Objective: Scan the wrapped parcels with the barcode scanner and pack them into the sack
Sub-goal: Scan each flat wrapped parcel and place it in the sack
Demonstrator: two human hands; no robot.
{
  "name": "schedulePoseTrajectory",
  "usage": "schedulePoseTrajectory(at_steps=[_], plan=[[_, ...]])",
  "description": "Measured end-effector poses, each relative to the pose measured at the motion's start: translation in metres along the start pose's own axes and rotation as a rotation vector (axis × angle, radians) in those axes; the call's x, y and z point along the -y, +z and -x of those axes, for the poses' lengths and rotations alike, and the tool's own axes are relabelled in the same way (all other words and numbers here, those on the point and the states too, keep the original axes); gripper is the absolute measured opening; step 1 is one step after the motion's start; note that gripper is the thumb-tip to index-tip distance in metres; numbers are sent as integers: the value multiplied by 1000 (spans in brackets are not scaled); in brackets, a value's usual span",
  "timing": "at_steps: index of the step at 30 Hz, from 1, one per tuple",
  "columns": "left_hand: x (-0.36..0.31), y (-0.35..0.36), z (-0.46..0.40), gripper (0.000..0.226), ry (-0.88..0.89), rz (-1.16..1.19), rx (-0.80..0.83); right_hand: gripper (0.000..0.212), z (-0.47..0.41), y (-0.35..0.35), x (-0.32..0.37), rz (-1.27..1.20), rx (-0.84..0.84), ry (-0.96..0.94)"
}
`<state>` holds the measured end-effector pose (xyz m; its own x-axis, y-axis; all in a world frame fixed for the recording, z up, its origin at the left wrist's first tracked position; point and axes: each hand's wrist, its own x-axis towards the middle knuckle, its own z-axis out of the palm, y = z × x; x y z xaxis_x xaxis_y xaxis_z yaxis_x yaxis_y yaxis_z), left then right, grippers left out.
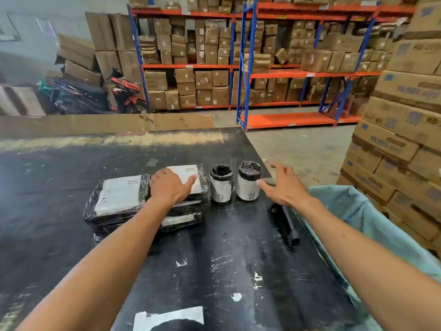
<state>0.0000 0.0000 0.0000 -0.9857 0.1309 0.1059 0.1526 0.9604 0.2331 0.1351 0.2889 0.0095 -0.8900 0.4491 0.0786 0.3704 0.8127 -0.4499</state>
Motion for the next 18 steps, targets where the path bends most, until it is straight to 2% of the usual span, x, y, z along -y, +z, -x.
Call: schedulePoseTrajectory(at_steps=[4, 9, 14, 16, 18], plan=[[10, 21, -18, 119, -63, -31, 43, 85, 2, 38, -30, 119, 94, 104], [3, 14, -42, 141, -139, -97, 136, 89, -5, 65, -66, 91, 150, 238], [-1, 1, -58, 154, -230, 14, 312, 102, -21, 83, -83, -166, 164, 312], [-6, -4, -61, 159, -277, 36, 347, 94, -27, 87, -89, -249, 143, 323], [-12, -7, -59, 163, -327, 61, 342, 72, -32, 87, -93, -325, 124, 339]])
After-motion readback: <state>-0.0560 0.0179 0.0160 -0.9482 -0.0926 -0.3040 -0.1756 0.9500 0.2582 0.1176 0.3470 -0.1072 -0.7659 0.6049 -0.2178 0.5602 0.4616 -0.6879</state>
